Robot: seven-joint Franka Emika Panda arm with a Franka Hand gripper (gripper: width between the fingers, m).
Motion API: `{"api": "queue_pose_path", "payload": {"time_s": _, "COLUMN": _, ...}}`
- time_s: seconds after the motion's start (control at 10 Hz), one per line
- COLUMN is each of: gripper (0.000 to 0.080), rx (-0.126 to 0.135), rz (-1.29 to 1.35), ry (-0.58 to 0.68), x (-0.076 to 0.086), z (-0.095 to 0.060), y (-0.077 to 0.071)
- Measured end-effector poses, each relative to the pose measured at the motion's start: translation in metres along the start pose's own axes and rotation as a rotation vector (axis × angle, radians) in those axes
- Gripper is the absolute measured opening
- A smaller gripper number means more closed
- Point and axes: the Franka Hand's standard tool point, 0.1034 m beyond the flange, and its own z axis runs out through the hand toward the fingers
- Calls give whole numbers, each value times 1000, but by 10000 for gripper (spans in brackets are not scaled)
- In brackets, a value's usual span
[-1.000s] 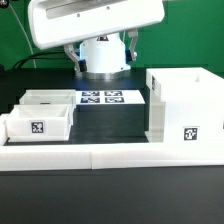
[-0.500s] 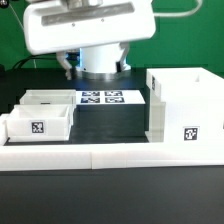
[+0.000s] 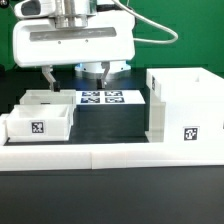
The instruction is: Assemble drawer
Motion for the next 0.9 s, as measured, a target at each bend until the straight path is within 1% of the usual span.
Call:
{"api": "queue_pose_path", "payload": {"time_s": 0.4, "gripper": 649, "rx": 1, "rz": -2, "ry": -6, "x": -1, "z": 1, "y": 1}}
{"api": "queue_pose_path", "payload": {"time_s": 0.5, "gripper": 649, "rx": 18, "rz": 3, "ry": -51, "x": -7, "z": 2, "y": 7}}
{"api": "queue_pose_path", "payload": {"time_s": 0.6, "gripper": 649, "rx": 20, "rz": 13, "ry": -66, "x": -11, "z": 5, "y": 12}}
{"api": "queue_pose_path", "payload": {"time_s": 0.8, "gripper": 649, "rx": 20, "rz": 17, "ry": -99, "x": -22, "z": 17, "y": 15}}
{"api": "queue_pose_path", "payload": {"time_s": 0.9, "gripper": 649, "rx": 10, "rz": 17, "ry": -98, "x": -27, "z": 25, "y": 18}}
